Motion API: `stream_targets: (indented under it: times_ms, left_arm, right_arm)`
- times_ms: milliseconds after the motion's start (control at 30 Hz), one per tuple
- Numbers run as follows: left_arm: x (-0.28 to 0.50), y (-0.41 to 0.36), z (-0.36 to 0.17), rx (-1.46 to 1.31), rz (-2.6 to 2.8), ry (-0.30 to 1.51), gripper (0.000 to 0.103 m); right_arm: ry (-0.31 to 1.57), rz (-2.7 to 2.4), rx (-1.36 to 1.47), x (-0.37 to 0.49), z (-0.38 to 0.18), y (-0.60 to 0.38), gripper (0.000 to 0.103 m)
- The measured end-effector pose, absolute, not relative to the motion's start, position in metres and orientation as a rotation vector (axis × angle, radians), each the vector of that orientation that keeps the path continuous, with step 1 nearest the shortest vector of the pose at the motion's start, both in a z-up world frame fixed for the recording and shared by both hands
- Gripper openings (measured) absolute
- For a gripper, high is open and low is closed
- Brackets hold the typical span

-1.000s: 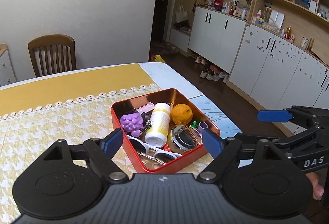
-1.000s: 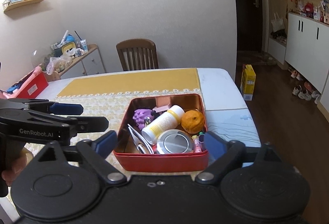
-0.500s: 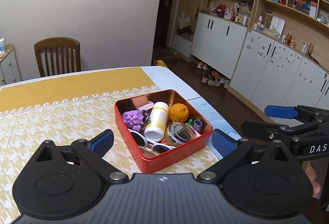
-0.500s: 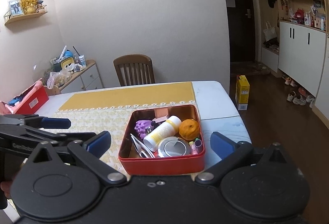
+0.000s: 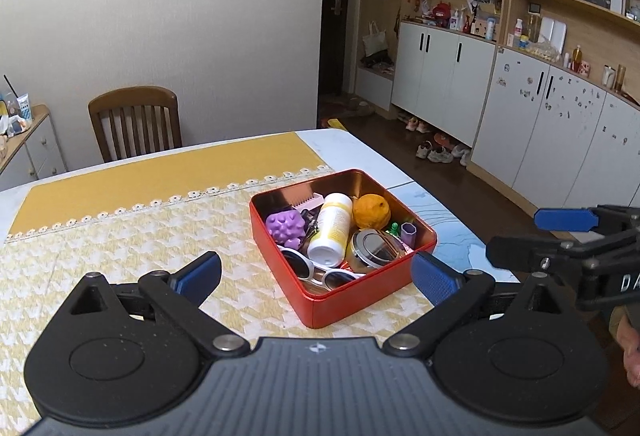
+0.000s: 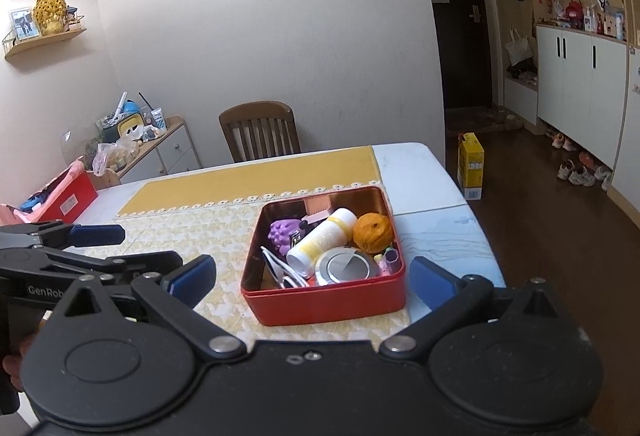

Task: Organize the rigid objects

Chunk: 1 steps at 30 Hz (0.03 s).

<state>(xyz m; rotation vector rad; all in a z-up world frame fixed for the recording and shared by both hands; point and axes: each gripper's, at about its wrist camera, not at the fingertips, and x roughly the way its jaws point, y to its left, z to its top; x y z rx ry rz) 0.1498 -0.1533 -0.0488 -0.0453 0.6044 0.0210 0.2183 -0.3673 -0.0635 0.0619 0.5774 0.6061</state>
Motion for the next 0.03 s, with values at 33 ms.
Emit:
stream_targets:
  times_ms: [33]
  left_arm:
    - [0.1495, -0.1529, -0.0485, -0.043, 0.020, 0.603, 0.102]
  right_arm:
    - [0.579, 0.608, 0.060, 0.2175, -0.0642, -0.3659, 0.103]
